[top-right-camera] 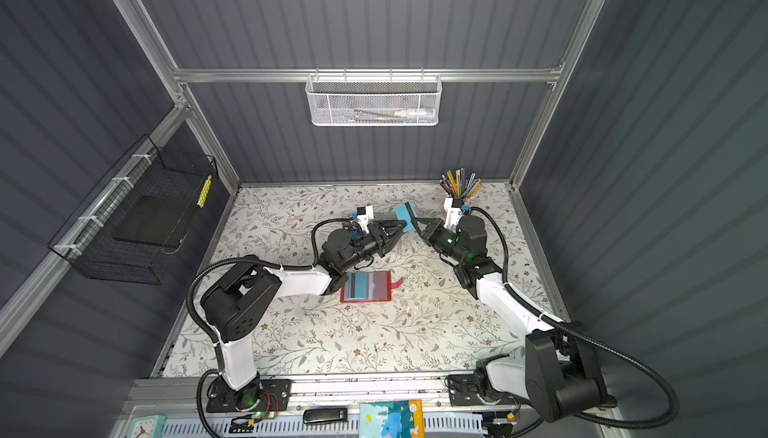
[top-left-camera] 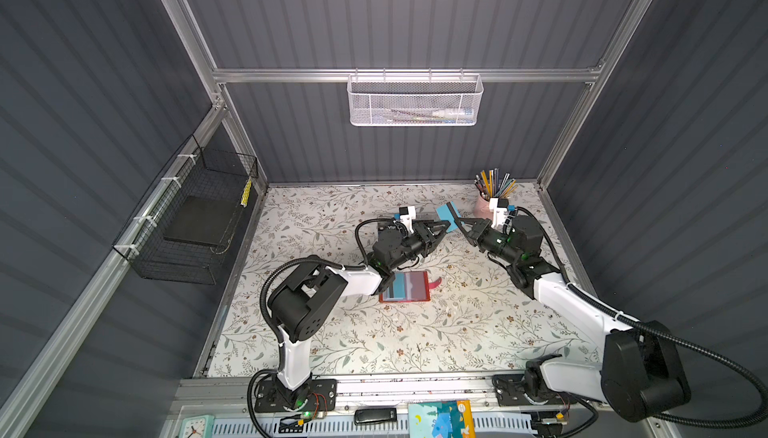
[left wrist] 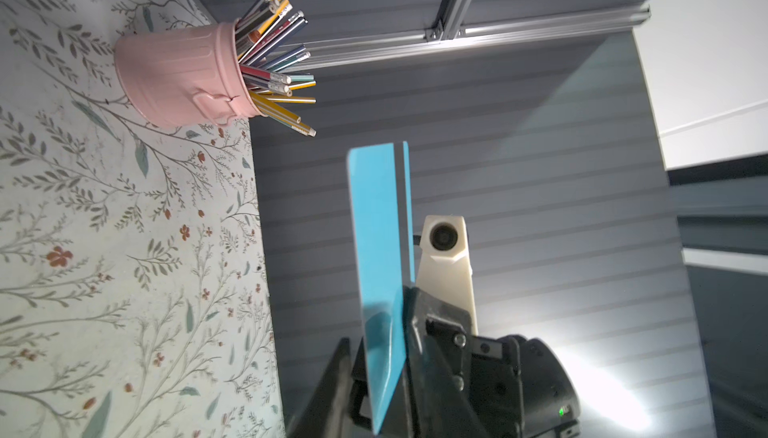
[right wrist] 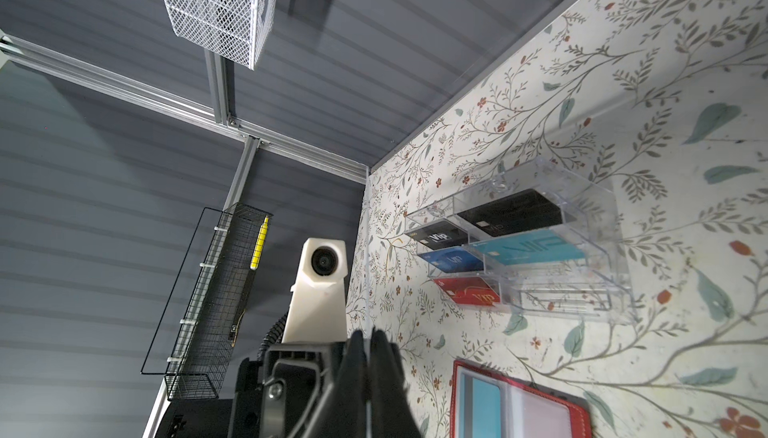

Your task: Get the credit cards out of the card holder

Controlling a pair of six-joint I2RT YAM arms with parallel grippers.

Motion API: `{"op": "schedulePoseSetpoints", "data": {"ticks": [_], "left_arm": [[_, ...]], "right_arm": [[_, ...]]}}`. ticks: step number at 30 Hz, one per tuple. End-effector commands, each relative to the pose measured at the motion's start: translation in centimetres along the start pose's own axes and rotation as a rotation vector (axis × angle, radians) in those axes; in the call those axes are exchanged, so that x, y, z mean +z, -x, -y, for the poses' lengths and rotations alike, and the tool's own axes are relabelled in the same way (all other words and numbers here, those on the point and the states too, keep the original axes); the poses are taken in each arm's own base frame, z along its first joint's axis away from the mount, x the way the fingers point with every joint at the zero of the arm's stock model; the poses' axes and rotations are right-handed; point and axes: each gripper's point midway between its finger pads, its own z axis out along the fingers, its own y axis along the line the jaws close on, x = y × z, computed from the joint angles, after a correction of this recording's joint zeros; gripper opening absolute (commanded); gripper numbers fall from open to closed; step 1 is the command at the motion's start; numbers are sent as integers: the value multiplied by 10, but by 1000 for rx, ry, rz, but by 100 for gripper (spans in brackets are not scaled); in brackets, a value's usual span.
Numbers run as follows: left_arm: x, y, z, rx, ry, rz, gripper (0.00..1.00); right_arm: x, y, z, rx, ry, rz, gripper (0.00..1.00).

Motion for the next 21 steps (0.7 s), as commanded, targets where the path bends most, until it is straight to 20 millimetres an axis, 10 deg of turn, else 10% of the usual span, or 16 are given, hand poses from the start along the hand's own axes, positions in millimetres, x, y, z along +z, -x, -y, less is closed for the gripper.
{"op": "schedulePoseSetpoints", "data": {"ticks": [1, 6, 21], "left_arm": [[-6, -1, -10, 19, 42, -8, 47], [-19, 6, -22, 52, 156, -1, 98], [-54, 35, 9, 440, 786, -154, 100]], "right_arm": [[-3, 0, -5, -34, 8, 4, 0], [-7, 1, -4, -81, -47, -2, 0], [-28, -43, 18, -668, -469, -101, 0]]}}
